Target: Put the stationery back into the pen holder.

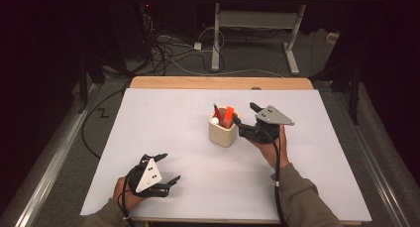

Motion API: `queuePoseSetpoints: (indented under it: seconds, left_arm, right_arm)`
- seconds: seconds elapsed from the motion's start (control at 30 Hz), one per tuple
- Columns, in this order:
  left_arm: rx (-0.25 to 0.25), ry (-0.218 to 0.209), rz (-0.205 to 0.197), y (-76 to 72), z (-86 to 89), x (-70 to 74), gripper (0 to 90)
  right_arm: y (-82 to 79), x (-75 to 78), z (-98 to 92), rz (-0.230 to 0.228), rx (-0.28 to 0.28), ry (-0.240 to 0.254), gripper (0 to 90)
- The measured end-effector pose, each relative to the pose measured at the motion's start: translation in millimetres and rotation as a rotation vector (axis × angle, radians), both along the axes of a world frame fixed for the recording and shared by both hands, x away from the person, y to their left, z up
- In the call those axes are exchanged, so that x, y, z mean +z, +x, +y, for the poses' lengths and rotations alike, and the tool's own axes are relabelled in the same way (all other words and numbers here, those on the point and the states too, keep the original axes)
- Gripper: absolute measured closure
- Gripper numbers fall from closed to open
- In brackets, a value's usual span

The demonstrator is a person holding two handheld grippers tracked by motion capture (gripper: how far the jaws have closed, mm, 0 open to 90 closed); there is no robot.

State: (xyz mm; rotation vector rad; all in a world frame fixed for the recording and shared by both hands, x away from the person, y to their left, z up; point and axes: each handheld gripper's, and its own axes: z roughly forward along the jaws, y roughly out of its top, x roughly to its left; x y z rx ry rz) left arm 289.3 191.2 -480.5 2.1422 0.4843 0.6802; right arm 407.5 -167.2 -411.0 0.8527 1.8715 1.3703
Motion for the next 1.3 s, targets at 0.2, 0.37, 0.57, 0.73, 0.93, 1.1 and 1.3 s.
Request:
queuePoseSetpoints:
  seconds: [0.2,0.37,0.57,0.73,0.93,1.1,1.3]
  left_arm:
    - [-0.002,0.004,-0.009,0.2,0.1,0.1,19.8]
    - [0.0,0.006,-0.008,0.5,-0.2,0.0,19.7]
    - [0.002,0.005,-0.006,0.6,-0.9,-0.6,19.8]
    - [0.004,0.008,0.003,0.5,-1.3,-1.2,19.7]
    - [0.007,0.011,0.0,0.4,-1.5,-1.1,19.7]
    - [0.003,0.013,0.001,0.2,-1.3,-1.1,19.7]
    - [0.003,0.017,0.0,-0.1,-1.7,-1.2,19.7]
  right_arm:
    - [-1.0,0.7,-1.2,0.017,0.003,0.009,24.3]
    - [-3.2,3.1,-4.1,0.025,0.006,0.002,24.2]
    - [-6.5,7.0,-9.3,0.021,0.008,-0.016,24.2]
    - [-11.2,10.8,-13.8,0.021,0.002,-0.025,23.6]
    - [-17.8,11.6,-18.5,0.025,0.001,-0.046,22.2]
    - [-23.6,11.8,-23.0,0.017,0.0,-0.057,21.8]
    - [-29.3,13.7,-28.1,0.006,0.002,-0.073,22.6]
